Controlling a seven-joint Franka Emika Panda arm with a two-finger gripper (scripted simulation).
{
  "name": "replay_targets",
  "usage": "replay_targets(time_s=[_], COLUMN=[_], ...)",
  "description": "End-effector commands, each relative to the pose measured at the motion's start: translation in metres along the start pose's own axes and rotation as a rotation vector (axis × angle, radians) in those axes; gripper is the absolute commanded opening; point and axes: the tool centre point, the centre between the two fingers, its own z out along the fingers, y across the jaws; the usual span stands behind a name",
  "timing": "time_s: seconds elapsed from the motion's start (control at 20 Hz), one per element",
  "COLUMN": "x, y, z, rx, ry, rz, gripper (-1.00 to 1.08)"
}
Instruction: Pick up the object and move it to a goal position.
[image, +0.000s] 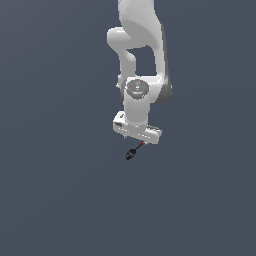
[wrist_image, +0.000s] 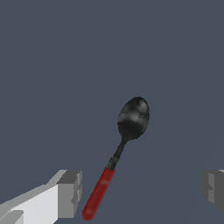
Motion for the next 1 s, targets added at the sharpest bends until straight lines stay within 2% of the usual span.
replay_targets(time_s=[0.0, 0.5, 0.95], x=[-0.005, -0.020, -0.026], y=[-0.003, -0.011, -0.013], z=[0.008, 0.032, 0.040], rx=[-0.001, -0.005, -0.006], ry=[0.007, 0.032, 0.044], rz=[0.066, 0.275, 0.352], gripper=[1.00, 1.00, 1.00])
